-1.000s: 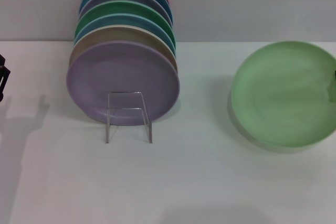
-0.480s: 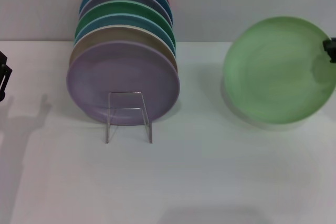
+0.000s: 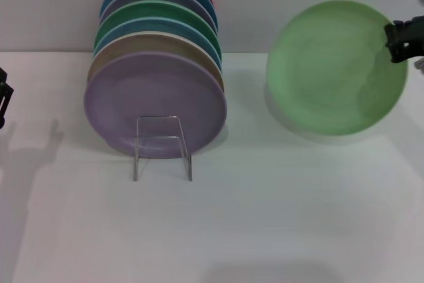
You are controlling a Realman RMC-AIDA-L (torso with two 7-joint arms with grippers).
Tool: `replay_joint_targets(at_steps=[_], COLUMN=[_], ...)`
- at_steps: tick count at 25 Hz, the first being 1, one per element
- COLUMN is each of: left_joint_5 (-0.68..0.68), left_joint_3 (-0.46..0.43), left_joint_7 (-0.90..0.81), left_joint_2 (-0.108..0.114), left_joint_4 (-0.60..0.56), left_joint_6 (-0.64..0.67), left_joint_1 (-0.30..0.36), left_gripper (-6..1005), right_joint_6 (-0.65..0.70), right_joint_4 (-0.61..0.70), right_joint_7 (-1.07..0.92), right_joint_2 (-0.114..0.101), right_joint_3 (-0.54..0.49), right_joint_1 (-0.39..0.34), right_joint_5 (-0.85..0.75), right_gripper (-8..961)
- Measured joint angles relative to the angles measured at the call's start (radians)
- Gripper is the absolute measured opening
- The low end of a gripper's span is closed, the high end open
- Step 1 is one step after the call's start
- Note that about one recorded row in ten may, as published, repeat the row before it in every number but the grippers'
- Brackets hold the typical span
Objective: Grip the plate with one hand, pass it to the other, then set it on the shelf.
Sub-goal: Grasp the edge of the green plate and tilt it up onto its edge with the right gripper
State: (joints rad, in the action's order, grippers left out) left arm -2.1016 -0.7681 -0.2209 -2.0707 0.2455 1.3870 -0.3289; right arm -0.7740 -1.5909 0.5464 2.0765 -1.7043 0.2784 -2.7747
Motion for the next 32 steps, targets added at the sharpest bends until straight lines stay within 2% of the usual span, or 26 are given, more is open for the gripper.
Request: replay_joint_targets(at_steps=[3, 4, 6, 7, 8, 9, 10, 11, 13, 14, 20, 24, 26, 27, 28, 29, 30, 32], left_joint_5=[0.000, 0.000, 0.000, 0.000, 0.000, 0.000, 0.000, 0.000, 0.000, 0.000, 0.000, 0.000, 0.000, 0.000, 0.000, 0.000, 0.000, 0.000], left_joint_3=[-0.001, -0.001, -0.001, -0.001, 0.000, 0.000, 0.000, 0.000, -0.001, -0.001, 0.001, 0.001, 0.002, 0.002, 0.003, 0.003, 0.003, 0.004], left_joint_7=[0.000, 0.000, 0.000, 0.000, 0.000, 0.000, 0.000, 0.000, 0.000, 0.000, -0.001, -0.001, -0.001, -0.001, -0.001, -0.001, -0.002, -0.003], left_joint_2=[-0.001, -0.001, -0.001, -0.001, -0.001, -0.001, -0.001, -0.002, 0.000, 0.000, 0.001, 0.001, 0.002, 0.002, 0.002, 0.002, 0.001, 0.001], left_joint_4=[0.001, 0.001, 0.001, 0.002, 0.003, 0.003, 0.004, 0.004, 0.011, 0.011, 0.014, 0.014, 0.014, 0.014, 0.015, 0.015, 0.015, 0.016], left_joint_6=[0.001, 0.001, 0.002, 0.002, 0.003, 0.003, 0.003, 0.003, 0.004, 0.004, 0.005, 0.006, 0.006, 0.006, 0.009, 0.009, 0.012, 0.019], left_joint_1=[0.001, 0.002, 0.003, 0.003, 0.004, 0.004, 0.004, 0.005, 0.006, 0.006, 0.007, 0.007, 0.007, 0.007, 0.007, 0.007, 0.007, 0.007], left_gripper=[842, 842, 841, 841, 841, 840, 840, 840, 839, 839, 837, 836, 835, 835, 834, 834, 834, 833], right_joint_6=[0.124, 0.124, 0.245, 0.245, 0.335, 0.335, 0.426, 0.426, 0.551, 0.551, 0.775, 0.863, 0.976, 0.976, 1.053, 1.053, 1.127, 1.167], right_joint_4=[0.037, 0.037, 0.065, 0.065, 0.083, 0.083, 0.097, 0.097, 0.119, 0.119, 0.212, 0.251, 0.299, 0.299, 0.336, 0.336, 0.377, 0.403], right_joint_7=[-0.006, -0.006, -0.007, -0.007, -0.007, -0.007, -0.008, -0.008, -0.008, -0.008, -0.002, 0.001, 0.001, 0.001, 0.001, 0.001, 0.002, 0.002], right_joint_2=[0.001, 0.001, 0.003, 0.003, 0.004, 0.004, 0.005, 0.005, 0.007, 0.007, 0.005, 0.004, 0.005, 0.005, 0.006, 0.006, 0.006, 0.006], right_joint_3=[0.074, 0.074, 0.117, 0.117, 0.145, 0.145, 0.170, 0.170, 0.200, 0.200, 0.269, 0.287, 0.311, 0.311, 0.325, 0.325, 0.330, 0.333], right_joint_1=[-0.027, -0.027, -0.062, -0.062, -0.091, -0.091, -0.119, -0.119, -0.160, -0.160, -0.200, -0.209, -0.219, -0.219, -0.223, -0.223, -0.219, -0.215], right_joint_5=[-0.030, -0.030, -0.033, -0.033, -0.034, -0.034, -0.034, -0.034, -0.033, -0.033, -0.041, -0.063, -0.112, -0.112, -0.130, -0.130, -0.132, -0.132], right_gripper=[31, 31, 31, 31, 31, 30, 30, 30, 30, 30, 30, 29, 29, 29, 29, 28, 28, 28])
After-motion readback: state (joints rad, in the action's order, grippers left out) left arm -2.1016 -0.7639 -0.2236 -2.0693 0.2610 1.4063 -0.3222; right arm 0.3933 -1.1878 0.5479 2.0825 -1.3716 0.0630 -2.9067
